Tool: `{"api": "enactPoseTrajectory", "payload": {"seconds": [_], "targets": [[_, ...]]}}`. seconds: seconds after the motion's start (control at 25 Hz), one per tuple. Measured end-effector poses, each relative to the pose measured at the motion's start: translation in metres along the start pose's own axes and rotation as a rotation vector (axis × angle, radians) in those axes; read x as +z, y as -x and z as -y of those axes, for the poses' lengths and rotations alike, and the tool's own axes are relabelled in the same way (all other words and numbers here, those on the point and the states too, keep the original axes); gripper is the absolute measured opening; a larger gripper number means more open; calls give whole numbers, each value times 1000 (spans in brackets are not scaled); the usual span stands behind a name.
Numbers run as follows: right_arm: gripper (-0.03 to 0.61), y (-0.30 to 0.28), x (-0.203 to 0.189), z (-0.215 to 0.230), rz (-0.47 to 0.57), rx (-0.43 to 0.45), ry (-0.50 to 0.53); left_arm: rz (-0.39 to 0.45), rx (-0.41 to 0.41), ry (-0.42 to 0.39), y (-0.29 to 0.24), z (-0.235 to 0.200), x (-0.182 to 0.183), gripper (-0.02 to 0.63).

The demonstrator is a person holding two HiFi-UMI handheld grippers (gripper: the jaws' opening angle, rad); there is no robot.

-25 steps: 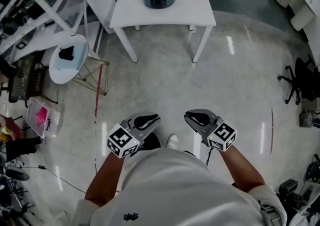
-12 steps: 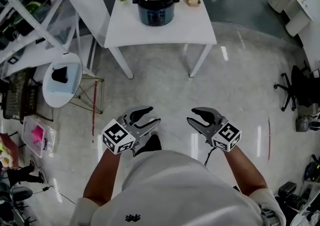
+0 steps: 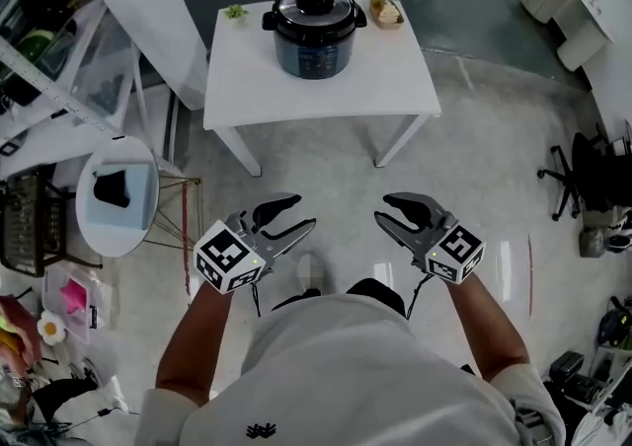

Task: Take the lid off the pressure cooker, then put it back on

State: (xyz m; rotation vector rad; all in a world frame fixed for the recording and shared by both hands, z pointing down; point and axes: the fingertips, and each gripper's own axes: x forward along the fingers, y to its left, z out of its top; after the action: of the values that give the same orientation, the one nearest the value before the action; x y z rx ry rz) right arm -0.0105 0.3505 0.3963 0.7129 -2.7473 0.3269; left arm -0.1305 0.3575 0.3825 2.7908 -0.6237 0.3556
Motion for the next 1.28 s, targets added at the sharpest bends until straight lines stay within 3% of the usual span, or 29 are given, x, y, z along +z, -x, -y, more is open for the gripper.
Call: {"api": "enactPoseTrajectory", "payload": {"seconds": [0.44, 0.72, 1.28], "targets": [[178, -64, 47, 96, 11, 12, 20, 32, 18, -12, -25, -109, 42, 213], [196, -96, 85, 188, 36, 87, 64, 38, 94, 6, -69, -183, 78, 252], [212, -158, 147, 342, 55, 247, 164, 27, 252, 2, -146, -313, 140, 255]]}}
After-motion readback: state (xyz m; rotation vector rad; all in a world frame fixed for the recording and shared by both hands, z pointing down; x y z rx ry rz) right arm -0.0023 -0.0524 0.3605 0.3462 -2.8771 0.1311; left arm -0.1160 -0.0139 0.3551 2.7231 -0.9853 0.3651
